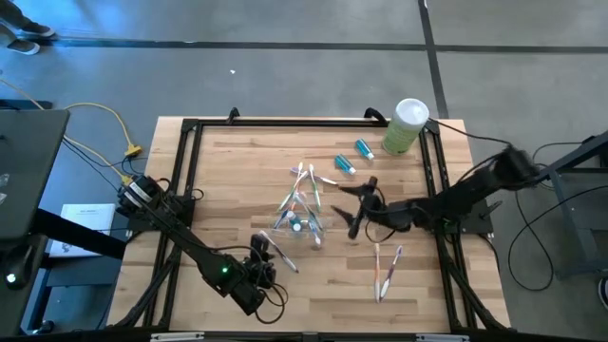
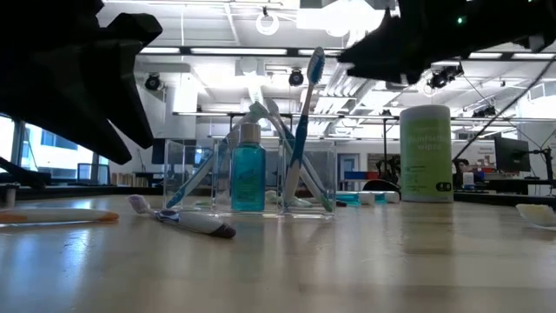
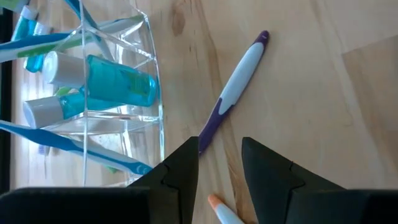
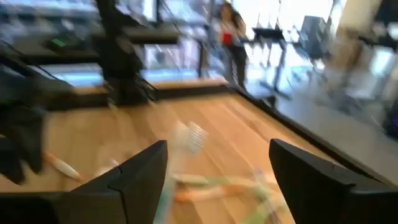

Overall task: Pick & Place toothbrushing station
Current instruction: Put the mouthwash into the center of the transparent organizer

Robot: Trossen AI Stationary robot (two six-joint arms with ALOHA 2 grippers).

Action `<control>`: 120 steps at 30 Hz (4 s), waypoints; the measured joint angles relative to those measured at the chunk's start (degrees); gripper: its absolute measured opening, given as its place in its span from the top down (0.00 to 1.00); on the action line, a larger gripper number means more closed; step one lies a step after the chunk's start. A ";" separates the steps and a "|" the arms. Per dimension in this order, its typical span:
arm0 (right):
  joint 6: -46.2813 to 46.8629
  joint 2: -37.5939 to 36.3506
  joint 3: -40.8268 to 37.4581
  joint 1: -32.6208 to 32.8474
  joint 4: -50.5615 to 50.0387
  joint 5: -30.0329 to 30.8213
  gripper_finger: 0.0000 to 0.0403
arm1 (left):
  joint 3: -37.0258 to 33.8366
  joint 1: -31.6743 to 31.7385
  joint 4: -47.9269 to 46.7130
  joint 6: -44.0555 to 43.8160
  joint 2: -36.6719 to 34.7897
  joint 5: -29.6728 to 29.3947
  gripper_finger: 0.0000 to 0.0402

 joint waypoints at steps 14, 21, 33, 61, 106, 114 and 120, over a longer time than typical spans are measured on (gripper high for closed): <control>19.45 -10.51 0.00 -19.75 -35.07 -11.25 0.34 | 0.00 2.25 -1.02 3.63 0.00 -3.14 0.71; 23.79 -3.09 -0.02 -27.65 -35.00 -13.88 0.35 | 0.00 2.75 -2.74 3.86 0.00 -2.92 0.71; 23.99 7.51 -0.02 -32.46 -28.12 -18.56 0.36 | 0.00 2.75 -4.39 3.87 0.00 -2.97 0.71; 20.16 18.87 0.02 -34.09 -20.11 -16.42 0.54 | 0.00 2.80 -2.22 4.56 0.00 -1.59 0.71; -38.00 7.83 20.96 23.20 -17.62 35.32 0.79 | 0.02 -0.17 -1.62 -3.09 -0.15 -2.37 0.71; -55.34 17.14 33.59 22.47 -18.49 34.58 0.79 | 0.02 -3.81 -4.52 -5.04 -6.03 -7.00 0.72; -60.40 19.88 41.25 20.42 -27.08 30.89 0.79 | 0.02 -5.61 -1.59 -4.92 -12.58 -4.59 0.72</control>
